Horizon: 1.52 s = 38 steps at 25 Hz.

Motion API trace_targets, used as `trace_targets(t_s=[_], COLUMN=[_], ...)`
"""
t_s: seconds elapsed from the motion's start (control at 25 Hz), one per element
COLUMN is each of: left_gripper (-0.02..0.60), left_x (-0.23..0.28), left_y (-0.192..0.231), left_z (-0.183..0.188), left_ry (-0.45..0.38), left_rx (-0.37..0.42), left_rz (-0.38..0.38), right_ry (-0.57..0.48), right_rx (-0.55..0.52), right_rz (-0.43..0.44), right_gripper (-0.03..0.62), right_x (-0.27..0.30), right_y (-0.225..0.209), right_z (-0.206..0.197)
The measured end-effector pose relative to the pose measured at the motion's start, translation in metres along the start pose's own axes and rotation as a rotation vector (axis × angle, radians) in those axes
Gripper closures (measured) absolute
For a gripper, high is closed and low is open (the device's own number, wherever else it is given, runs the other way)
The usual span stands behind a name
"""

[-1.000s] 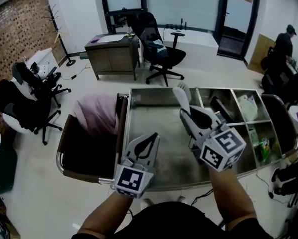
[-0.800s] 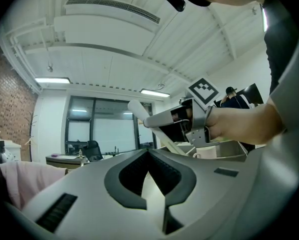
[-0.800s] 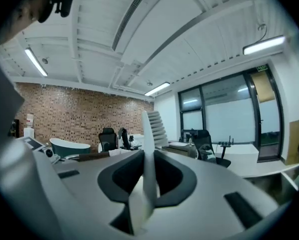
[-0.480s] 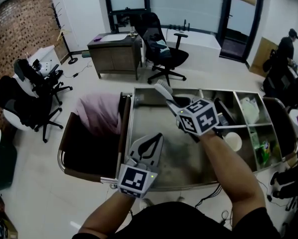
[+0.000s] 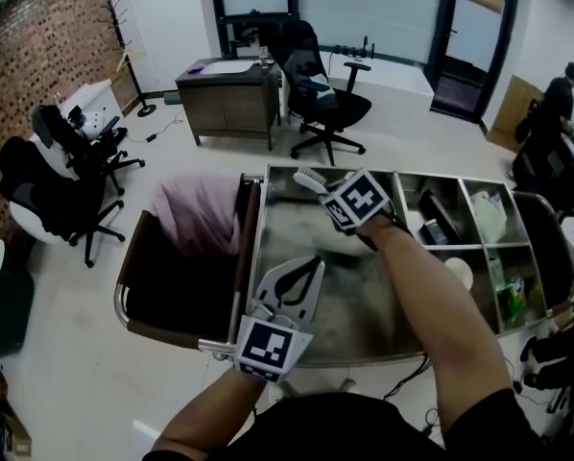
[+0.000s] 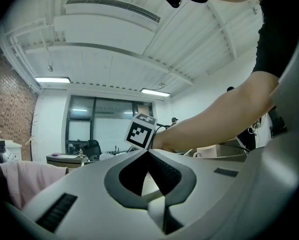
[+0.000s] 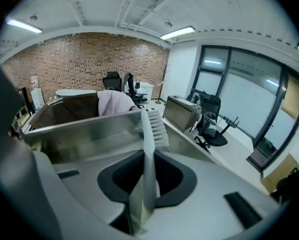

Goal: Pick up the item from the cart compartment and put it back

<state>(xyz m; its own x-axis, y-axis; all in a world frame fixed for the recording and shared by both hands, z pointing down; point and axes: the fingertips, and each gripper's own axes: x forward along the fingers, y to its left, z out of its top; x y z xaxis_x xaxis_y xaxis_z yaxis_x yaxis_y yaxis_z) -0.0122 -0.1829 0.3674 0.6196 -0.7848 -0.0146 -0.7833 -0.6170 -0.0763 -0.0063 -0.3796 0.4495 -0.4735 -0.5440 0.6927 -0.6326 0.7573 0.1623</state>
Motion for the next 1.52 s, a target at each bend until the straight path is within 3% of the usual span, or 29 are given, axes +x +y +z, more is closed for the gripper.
trace_targets(t_s=[0.4,0.68,0.72,0.76,0.8,1.28,1.36,1.4,1.44,1.52], left_gripper=[0.581,0.581,0.581,0.581,0.581,0.581,0.581,0.581,0.581,0.581], left_x=[0.001,0.002,0.002,0.002,0.002,0.001,0.001,0.000,0.000,0.001], left_y=[-0.001,-0.001,-0.002,-0.002,-0.002,0.001,0.001,0.001,0.000,0.000], left_z=[-0.001,-0.003,-0.003,-0.003,-0.003,-0.002,-0.003,-0.003,-0.003,-0.003], left_ry=[0.008,0.014,0.015,0.015,0.014,0.011,0.017,0.021,0.024,0.025], left_rx=[-0.002,0.008,0.008,0.008,0.006,0.006,-0.002,-0.009,-0.012,-0.010], left_rz=[-0.002,-0.006,-0.007,-0.008,-0.007,0.004,0.005,0.006,0.006,0.007], right_ry=[0.163,0.152,0.148,0.149,0.153,0.104,0.081,0.063,0.044,0.021], right_rx=[-0.017,-0.022,-0.033,-0.041,-0.047,-0.031,-0.021,-0.008,0.016,0.074], right_rz=[0.078,0.052,0.047,0.046,0.048,0.044,0.022,0.005,-0.009,-0.001], right_gripper=[0.517,0.507,0.465,0.380,0.364,0.367,0.417,0.535,0.581,0.582], right_x=[0.044,0.045,0.044,0.043,0.042,0.023,0.016,0.011,0.007,0.000], right_y=[0.013,0.009,0.008,0.009,0.009,0.006,0.002,0.000,-0.003,-0.002], right_z=[-0.040,-0.039,-0.039,-0.039,-0.039,-0.037,-0.035,-0.033,-0.031,-0.030])
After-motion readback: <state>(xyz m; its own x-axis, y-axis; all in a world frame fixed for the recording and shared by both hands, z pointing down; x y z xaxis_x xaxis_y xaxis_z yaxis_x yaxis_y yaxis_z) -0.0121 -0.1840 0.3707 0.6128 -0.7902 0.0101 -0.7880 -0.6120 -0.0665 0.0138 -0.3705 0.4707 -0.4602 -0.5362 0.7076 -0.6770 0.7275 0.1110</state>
